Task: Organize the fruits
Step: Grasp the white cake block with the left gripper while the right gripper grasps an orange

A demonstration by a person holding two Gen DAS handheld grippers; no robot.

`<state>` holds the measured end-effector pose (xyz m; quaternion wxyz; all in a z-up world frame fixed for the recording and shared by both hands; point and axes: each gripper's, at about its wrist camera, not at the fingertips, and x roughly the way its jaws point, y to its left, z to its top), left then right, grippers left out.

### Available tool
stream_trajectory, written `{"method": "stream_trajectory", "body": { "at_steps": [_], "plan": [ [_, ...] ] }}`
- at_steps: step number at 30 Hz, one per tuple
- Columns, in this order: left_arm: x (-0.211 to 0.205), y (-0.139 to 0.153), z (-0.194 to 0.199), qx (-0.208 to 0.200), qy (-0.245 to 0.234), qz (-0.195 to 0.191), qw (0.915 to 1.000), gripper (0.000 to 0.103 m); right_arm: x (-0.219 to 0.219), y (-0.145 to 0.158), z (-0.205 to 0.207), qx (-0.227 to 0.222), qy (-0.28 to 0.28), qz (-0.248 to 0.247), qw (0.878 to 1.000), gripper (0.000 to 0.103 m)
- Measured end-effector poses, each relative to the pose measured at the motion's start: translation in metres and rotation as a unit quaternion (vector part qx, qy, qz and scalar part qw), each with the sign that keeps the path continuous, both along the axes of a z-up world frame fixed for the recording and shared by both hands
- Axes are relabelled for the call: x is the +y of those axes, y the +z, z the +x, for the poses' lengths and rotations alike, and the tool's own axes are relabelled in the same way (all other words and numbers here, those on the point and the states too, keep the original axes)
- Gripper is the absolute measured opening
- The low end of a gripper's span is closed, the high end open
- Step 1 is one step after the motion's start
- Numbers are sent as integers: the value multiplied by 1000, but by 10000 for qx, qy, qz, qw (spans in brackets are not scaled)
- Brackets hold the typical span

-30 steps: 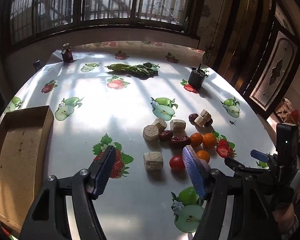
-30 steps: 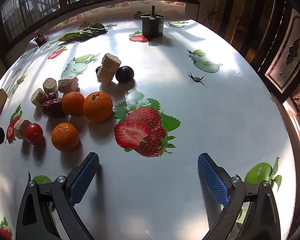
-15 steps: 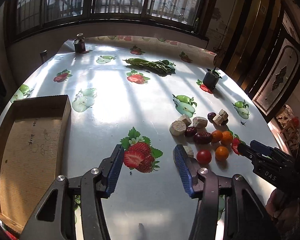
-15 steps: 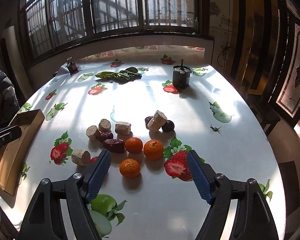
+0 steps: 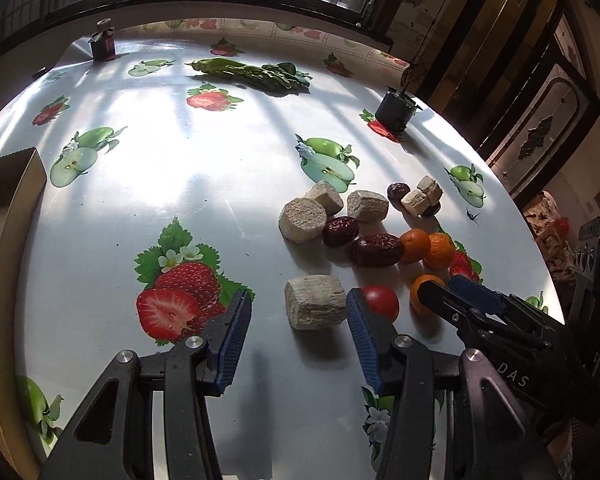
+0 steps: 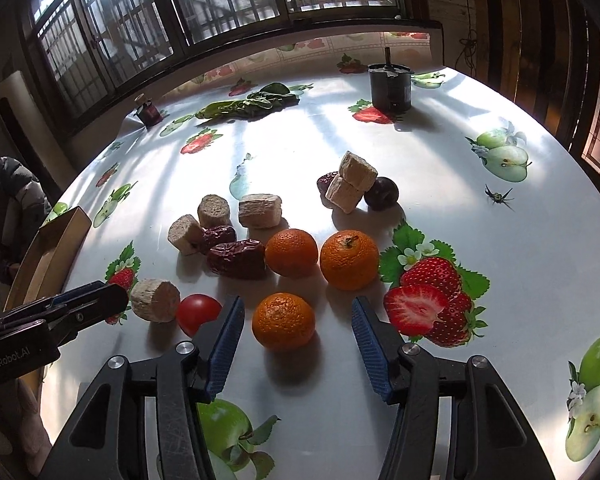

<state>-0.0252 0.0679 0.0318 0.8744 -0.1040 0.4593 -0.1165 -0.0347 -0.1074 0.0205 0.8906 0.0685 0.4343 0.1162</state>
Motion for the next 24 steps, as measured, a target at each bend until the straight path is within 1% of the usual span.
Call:
{"method": "stream_trajectory", "body": {
  "at_steps": [4, 6, 7, 8, 12, 16, 18, 19, 22, 24],
  "plan": [
    [-9, -11, 11, 109, -57, -31, 9999, 48, 0, -3, 2, 61, 38, 75, 9999, 59],
    [-12, -17, 14, 178, -64, -12, 9998, 42, 1, -4, 3, 76, 43, 71, 9999, 59],
    [-13, -17, 13, 125, -77, 58, 9999, 36, 2, -5, 3, 88, 56, 57, 9999, 57],
    [-14, -17, 12, 84, -117, 90, 9999, 34, 3, -6, 3, 99, 72, 34, 9999, 54],
    [-14, -18, 12, 60, -93, 85, 9999, 34, 9, -7, 3, 68, 120, -55, 9999, 52],
    [-16, -18, 11, 24, -108, 200, 9997, 33, 15, -8, 3, 33, 143, -142, 9998, 52],
    [-16, -17, 9, 48, -118, 238, 9996, 32, 16, -8, 3, 23, 148, -194, 9997, 40],
    [-16, -16, 7, 63, -119, 262, 9996, 32, 16, -8, 3, 13, 139, -198, 9997, 36],
    [-13, -9, -2, -13, -73, 336, 9994, 31, 15, -8, 2, -9, 113, -201, 9997, 36],
    [-7, 1, -11, -98, -42, 293, 9995, 31, 15, -8, 0, -28, 104, -217, 9997, 35]
  ]
}}
